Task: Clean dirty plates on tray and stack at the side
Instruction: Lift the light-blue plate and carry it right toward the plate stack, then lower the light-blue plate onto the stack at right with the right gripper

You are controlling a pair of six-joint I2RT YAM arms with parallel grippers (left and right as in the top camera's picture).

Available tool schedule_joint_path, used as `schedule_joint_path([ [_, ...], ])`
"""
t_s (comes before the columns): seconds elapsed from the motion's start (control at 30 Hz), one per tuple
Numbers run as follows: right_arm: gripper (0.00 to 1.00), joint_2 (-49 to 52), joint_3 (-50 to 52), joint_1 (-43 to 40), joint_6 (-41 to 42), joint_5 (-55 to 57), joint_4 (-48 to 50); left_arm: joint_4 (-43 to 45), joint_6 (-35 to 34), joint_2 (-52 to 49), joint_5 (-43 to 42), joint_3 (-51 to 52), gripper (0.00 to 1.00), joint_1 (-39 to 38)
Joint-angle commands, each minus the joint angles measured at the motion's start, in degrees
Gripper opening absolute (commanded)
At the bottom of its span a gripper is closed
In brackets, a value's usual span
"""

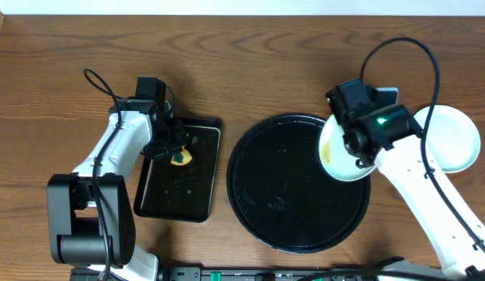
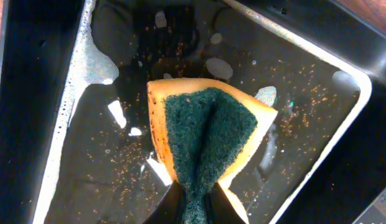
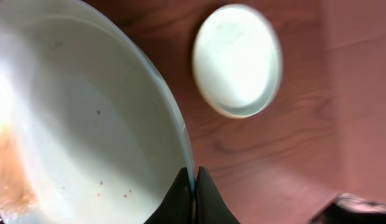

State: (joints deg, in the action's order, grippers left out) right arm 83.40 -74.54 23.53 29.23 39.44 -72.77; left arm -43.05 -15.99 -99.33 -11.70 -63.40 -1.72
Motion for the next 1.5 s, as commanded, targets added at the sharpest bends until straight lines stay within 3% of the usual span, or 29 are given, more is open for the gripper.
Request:
schedule_joint_path([
  [0.0, 0.01, -0.9, -4.1, 4.1, 0.1, 10.1, -3.3, -0.2, 1.2, 0.3, -0.3, 0.3, 0.08, 0.0],
  [0.37, 0.01, -0.9, -9.9, 9.1, -0.5, 17.1, -9.5, 0.4, 0.9, 0.3, -0.3, 2.9, 0.08, 0.0],
  [0.63, 0.02, -0.5, -10.2, 17.3, -13.1, 27.4, -2.2, 1.2, 0.7, 0.3, -0.3, 3.5, 0.08, 0.0],
  [0.77, 0.02, -0.1, -10.2, 19.8, -15.6, 31.5, -1.6, 1.4, 0.7, 0.3, -0.3, 3.5, 0.07, 0.0],
  [1.47, 0.01, 0.1, -10.2, 20.8, -16.2, 33.5, -1.7, 1.8, 0.7, 0.3, -0.3, 3.5, 0.08, 0.0],
])
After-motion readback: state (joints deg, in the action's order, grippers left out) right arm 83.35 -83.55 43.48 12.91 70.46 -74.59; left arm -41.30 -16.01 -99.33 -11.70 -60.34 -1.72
